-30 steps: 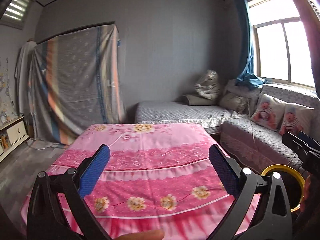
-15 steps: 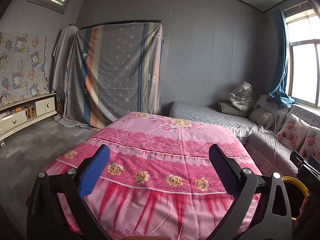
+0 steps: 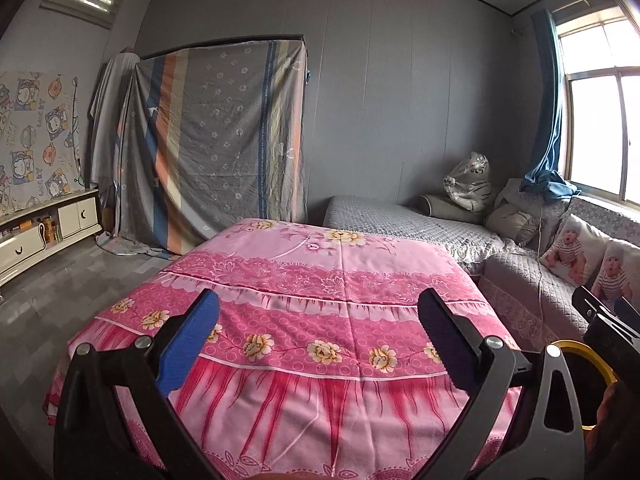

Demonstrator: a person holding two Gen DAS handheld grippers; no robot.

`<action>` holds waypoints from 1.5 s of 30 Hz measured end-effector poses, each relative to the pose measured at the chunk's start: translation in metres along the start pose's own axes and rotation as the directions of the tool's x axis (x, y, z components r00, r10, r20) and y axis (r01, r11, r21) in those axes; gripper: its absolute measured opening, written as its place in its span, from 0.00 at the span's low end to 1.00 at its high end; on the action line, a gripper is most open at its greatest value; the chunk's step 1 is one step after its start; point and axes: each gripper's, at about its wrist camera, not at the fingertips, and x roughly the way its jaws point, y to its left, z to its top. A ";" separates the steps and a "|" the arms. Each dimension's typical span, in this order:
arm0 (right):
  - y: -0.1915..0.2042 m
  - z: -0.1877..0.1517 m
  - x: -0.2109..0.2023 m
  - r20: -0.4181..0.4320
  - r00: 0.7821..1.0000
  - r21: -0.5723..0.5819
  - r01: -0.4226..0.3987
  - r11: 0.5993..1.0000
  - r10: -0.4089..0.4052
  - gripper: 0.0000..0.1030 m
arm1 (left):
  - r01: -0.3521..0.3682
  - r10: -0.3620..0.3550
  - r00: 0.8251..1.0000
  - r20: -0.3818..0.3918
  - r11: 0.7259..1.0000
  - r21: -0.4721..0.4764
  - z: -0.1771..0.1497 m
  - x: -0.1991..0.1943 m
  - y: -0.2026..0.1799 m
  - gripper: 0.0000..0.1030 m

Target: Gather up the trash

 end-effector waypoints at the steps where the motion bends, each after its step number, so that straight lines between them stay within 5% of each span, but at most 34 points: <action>1: 0.000 -0.001 0.000 -0.002 1.000 0.001 0.001 1.000 -0.001 0.92 | 0.000 0.000 1.000 -0.003 1.000 0.000 -0.001 0.000 0.000 0.92; 45: 0.002 -0.011 0.008 -0.036 0.999 -0.005 0.024 1.000 -0.025 0.92 | 0.030 -0.029 0.999 -0.035 0.999 0.019 -0.013 0.001 -0.011 0.92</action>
